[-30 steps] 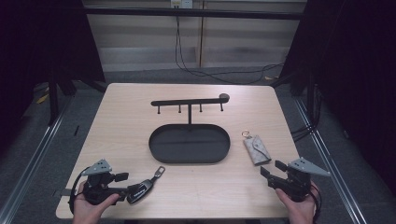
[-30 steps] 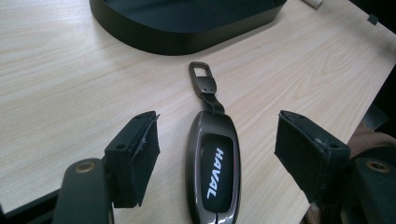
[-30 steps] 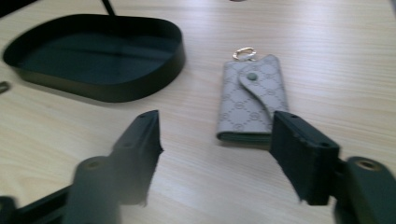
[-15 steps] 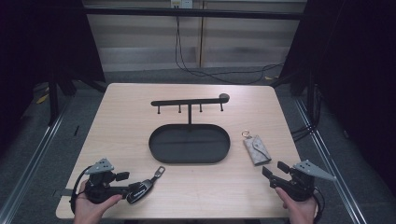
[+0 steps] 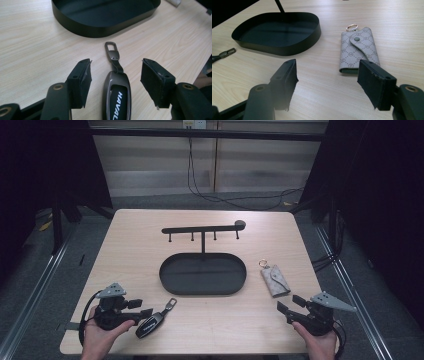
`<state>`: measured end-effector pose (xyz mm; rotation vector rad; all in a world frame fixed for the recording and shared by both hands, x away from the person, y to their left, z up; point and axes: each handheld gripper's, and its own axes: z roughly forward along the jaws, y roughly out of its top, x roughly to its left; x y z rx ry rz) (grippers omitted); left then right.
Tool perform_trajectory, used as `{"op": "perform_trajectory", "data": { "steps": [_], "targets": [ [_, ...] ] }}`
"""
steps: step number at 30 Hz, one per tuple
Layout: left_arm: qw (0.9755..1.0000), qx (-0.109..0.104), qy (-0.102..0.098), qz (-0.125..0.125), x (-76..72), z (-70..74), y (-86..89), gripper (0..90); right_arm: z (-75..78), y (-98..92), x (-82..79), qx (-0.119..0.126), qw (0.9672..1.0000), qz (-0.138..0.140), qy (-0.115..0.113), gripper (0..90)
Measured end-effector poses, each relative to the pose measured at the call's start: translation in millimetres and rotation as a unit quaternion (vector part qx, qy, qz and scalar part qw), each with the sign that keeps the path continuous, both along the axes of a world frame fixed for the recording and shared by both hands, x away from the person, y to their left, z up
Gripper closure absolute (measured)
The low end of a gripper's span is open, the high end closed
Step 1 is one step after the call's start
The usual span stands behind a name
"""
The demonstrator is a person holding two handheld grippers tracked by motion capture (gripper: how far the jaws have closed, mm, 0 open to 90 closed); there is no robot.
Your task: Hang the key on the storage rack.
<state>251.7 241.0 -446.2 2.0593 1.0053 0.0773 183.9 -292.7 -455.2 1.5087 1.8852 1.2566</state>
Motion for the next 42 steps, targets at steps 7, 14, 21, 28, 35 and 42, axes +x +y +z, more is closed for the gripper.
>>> {"op": "perform_trajectory", "data": {
  "steps": [7, 14, 21, 28, 35, 42],
  "targets": [
    [0.9992, 0.028, 0.024, -0.014, 13.2, 3.7, -8.3, 40.4, 0.2, 0.7, -0.1, 0.003, 1.0, 0.001, 0.005, 30.1],
    [0.9988, 0.04, 0.021, -0.021, 22.2, 8.6, -15.1, 47.9, -0.5, 1.0, 0.9, 0.008, 0.9999, 0.003, 0.015, 28.0],
    [0.9963, 0.063, 0.042, -0.04, 29.3, 11.2, -28.1, 51.1, -0.9, 2.6, 1.1, 0.002, 0.9998, 0.005, 0.019, 27.9],
    [0.9916, 0.1, 0.057, -0.06, 36.8, 8.7, -45.0, 53.7, -0.8, 2.4, 1.0, 0.003, 0.9997, 0.009, 0.021, 27.9],
    [0.9842, 0.142, 0.081, -0.066, 44.6, 2.9, -55.1, 52.2, -1.6, 2.8, 2.1, 0.005, 0.9995, 0.013, 0.028, 27.9],
    [0.9758, 0.183, 0.089, -0.08, 52.9, -0.2, -68.6, 58.4, -2.8, 3.6, 3.5, -0.003, 0.9992, 0.016, 0.036, 27.9]
  ]
}}
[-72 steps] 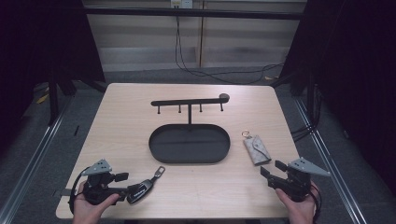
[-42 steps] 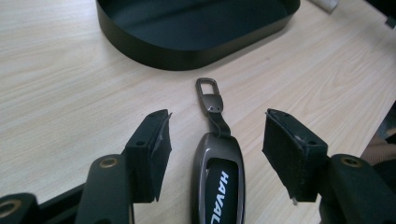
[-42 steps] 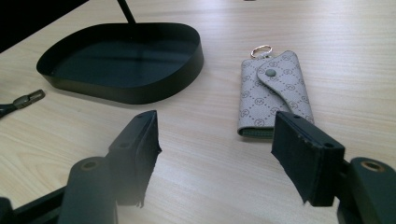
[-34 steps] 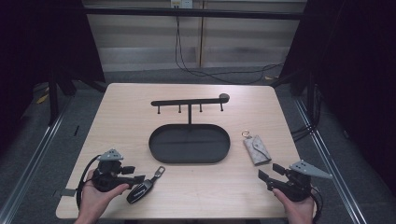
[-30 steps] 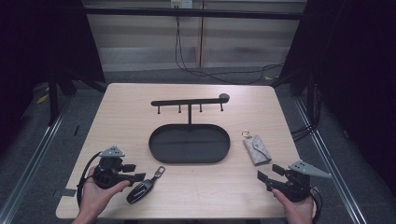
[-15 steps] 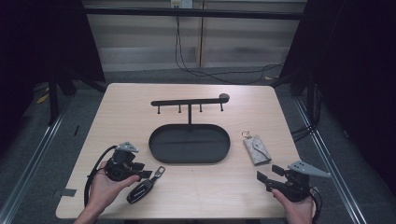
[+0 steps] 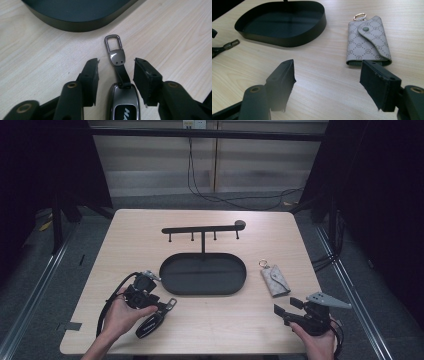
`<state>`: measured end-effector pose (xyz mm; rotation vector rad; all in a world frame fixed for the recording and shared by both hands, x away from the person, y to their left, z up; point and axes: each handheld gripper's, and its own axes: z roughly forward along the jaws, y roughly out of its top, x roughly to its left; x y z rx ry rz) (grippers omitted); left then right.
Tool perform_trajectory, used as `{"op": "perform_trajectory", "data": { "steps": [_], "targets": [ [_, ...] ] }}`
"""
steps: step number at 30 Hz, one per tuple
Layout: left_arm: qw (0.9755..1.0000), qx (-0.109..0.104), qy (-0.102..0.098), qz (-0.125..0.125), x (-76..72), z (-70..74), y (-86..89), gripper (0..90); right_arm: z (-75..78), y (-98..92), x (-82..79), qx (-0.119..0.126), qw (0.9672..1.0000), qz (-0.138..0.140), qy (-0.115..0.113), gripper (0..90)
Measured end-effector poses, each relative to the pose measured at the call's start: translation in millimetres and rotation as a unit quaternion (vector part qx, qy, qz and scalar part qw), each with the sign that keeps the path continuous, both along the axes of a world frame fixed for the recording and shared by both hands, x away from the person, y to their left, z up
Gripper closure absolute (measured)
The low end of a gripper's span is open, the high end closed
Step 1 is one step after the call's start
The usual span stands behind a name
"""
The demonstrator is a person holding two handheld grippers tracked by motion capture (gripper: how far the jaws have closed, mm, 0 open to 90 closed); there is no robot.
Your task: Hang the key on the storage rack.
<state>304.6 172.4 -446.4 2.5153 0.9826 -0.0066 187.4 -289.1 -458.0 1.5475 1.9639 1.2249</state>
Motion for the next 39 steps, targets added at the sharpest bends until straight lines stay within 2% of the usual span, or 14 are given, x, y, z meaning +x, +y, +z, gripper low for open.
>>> {"op": "perform_trajectory", "data": {
  "steps": [1, 3, 8, 9, 10, 11, 16, 19, 24, 28, 31, 39],
  "targets": [
    [0.9999, 0.01, 0.001, -0.001, 0.1, -1.9, -3.1, 58.8, -1.2, 0.7, 1.3, -0.002, 0.9999, 0.005, 0.01, 28.0],
    [0.9998, 0.02, 0.004, -0.008, 1.0, -5.6, -7.3, 58.8, -1.3, 1.1, 1.7, -0.003, 0.9999, 0.005, 0.012, 27.9],
    [0.9994, 0.033, 0.012, 0.008, 5.3, -9.0, -12.5, 57.5, -1.7, 1.8, 2.3, -0.007, 0.9999, 0.004, 0.015, 27.9],
    [0.999, 0.04, 0.012, 0.018, 6.7, -9.9, -14.1, 57.5, -1.7, 1.8, 2.3, -0.007, 0.9999, 0.004, 0.015, 27.9],
    [0.9984, 0.054, 0.008, 0.015, 7.8, -10.6, -15.9, 57.3, -1.8, 2.0, 2.4, -0.006, 0.9998, 0.004, 0.016, 27.9],
    [0.9981, 0.059, 0.013, 0.014, 8.6, -11.8, -18.3, 57.2, -2.2, 1.9, 3.0, -0.008, 0.9998, 0.004, 0.018, 27.7],
    [0.9977, 0.063, 0.017, 0.015, 12.9, -10.1, -28.0, 52.6, -2.5, 1.6, 3.5, -0.007, 0.9998, 0.003, 0.02, 27.5],
    [0.9975, 0.064, 0.025, 0.017, 14.4, -9.1, -32.5, 53.6, -2.7, 1.9, 3.6, -0.007, 0.9997, 0.004, 0.021, 27.4],
    [0.9962, 0.078, 0.037, 0.015, 18.5, -14.9, -36.4, 57.6, -2.6, 1.3, 3.5, -0.007, 0.9998, -0.001, 0.02, 25.8],
    [0.9963, 0.075, 0.039, 0.016, 20.0, -16.3, -38.7, 58.4, -3.0, 1.4, 4.0, -0.006, 0.9997, -0.001, 0.021, 25.7],
    [0.9956, 0.081, 0.046, 0.009, 20.8, -18.1, -39.7, 60.5, -3.0, 1.6, 4.1, -0.007, 0.9997, -0.001, 0.023, 25.6],
    [0.9949, 0.088, 0.047, 0.013, 20.5, -19.2, -43.7, 61.4, -3.4, 2.9, 4.5, -0.012, 0.9996, 0.003, 0.023, 25.0]
  ]
}}
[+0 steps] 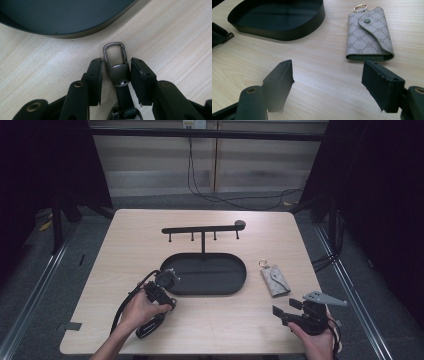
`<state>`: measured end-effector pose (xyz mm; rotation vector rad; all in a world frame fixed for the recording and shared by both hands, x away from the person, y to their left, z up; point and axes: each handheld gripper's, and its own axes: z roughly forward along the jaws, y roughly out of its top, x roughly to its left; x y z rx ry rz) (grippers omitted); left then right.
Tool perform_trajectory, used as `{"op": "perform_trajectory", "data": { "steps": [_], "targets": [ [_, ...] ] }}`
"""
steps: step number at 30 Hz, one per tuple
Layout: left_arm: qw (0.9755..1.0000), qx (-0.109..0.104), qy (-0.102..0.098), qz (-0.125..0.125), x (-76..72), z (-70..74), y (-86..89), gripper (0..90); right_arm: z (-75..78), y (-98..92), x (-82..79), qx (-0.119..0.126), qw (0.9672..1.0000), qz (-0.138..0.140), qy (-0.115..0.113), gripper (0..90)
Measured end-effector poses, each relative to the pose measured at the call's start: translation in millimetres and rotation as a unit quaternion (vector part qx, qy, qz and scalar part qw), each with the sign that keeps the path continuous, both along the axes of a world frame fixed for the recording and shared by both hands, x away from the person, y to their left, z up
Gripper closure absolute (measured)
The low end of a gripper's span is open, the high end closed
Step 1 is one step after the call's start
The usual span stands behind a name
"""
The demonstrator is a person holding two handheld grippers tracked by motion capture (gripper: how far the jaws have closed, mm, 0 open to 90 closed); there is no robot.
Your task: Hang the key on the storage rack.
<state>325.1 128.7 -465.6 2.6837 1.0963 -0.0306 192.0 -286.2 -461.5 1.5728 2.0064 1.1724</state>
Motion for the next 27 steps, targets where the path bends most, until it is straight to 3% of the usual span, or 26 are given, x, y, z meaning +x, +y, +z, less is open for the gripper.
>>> {"op": "perform_trajectory", "data": {
  "steps": [3, 7, 12, 13, 22, 23, 27],
  "targets": [
    [0.9999, 0.01, -0.002, 0.0, -1.2, 0.1, -3.5, 60.2, 0.0, 1.4, 0.1, -0.004, 1.0, 0.001, 0.002, 25.0],
    [0.9991, 0.039, -0.014, -0.003, -4.2, 0.2, -11.9, 60.2, -0.2, 1.8, 0.3, -0.008, 1.0, 0.003, 0.002, 25.0],
    [0.9993, 0.037, -0.004, 0.001, -0.9, 0.5, -10.5, 69.3, -0.2, 1.7, 0.1, -0.007, 1.0, 0.003, 0.002, 25.0],
    [0.9989, 0.045, -0.011, -0.002, 0.1, 1.0, -10.5, 69.7, -0.2, 1.7, 0.2, -0.007, 1.0, 0.003, 0.002, 25.0],
    [0.9982, 0.058, 0.009, -0.011, 3.8, 0.8, -16.8, 70.2, -0.3, 1.4, 0.1, -0.008, 1.0, 0.002, 0.005, 25.0],
    [0.9977, 0.066, 0.001, -0.012, 4.1, 1.5, -16.6, 70.2, -0.3, 1.3, 0.1, -0.008, 1.0, 0.001, 0.005, 25.0],
    [0.9981, 0.057, 0.011, -0.019, 4.7, 0.9, -15.9, 70.3, -0.6, 1.5, 0.6, -0.007, 1.0, 0.001, 0.007, 25.0]
  ]
}}
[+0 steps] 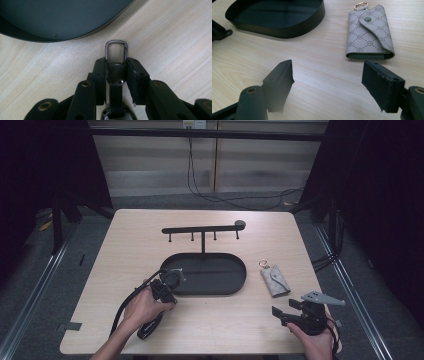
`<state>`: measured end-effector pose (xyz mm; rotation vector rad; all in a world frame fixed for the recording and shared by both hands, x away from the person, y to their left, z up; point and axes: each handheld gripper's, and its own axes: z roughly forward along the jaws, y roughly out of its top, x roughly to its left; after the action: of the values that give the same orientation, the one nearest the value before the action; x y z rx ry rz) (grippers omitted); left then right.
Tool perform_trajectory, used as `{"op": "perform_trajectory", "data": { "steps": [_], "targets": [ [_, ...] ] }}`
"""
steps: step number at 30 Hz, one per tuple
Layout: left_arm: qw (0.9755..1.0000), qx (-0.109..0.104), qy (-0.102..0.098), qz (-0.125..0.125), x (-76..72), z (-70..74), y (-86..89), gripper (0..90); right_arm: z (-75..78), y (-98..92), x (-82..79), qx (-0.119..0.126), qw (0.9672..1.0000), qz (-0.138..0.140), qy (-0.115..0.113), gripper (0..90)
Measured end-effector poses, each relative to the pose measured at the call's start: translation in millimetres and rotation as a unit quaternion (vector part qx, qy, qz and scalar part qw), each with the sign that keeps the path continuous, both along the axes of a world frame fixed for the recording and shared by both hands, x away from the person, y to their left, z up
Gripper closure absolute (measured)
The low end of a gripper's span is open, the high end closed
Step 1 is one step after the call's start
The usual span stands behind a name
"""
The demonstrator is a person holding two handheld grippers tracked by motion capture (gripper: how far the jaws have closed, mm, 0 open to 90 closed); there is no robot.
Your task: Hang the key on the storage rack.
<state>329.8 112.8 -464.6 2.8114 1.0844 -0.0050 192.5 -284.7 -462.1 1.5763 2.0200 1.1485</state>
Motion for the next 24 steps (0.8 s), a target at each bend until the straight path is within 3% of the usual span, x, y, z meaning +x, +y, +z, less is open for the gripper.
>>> {"op": "perform_trajectory", "data": {
  "steps": [1, 4, 11, 17, 24],
  "targets": [
    [1.0, 0.006, 0.0, -0.002, 0.8, 0.8, 0.6, 70.3, 0.0, 0.1, 0.1, 0.0, 1.0, 0.0, 0.0, 25.0],
    [0.9999, -0.003, 0.009, -0.001, 1.8, 0.2, 1.8, 70.4, -0.1, 0.0, 0.2, 0.0, 1.0, 0.0, 0.0, 25.0],
    [0.9998, -0.001, 0.018, -0.001, 3.0, 1.1, 6.8, 70.5, -0.2, -0.2, 0.5, 0.0, 1.0, 0.0, 0.0, 25.0],
    [0.9992, -0.027, 0.027, -0.011, 2.0, 7.7, 14.1, 70.4, -0.3, -0.1, 0.6, 0.0, 1.0, 0.0, 0.0, 25.0],
    [0.9993, -0.034, 0.018, -0.005, 2.1, 21.6, 23.3, 70.5, -0.2, -0.2, 0.4, 0.001, 1.0, -0.001, 0.0, 25.0]
  ]
}}
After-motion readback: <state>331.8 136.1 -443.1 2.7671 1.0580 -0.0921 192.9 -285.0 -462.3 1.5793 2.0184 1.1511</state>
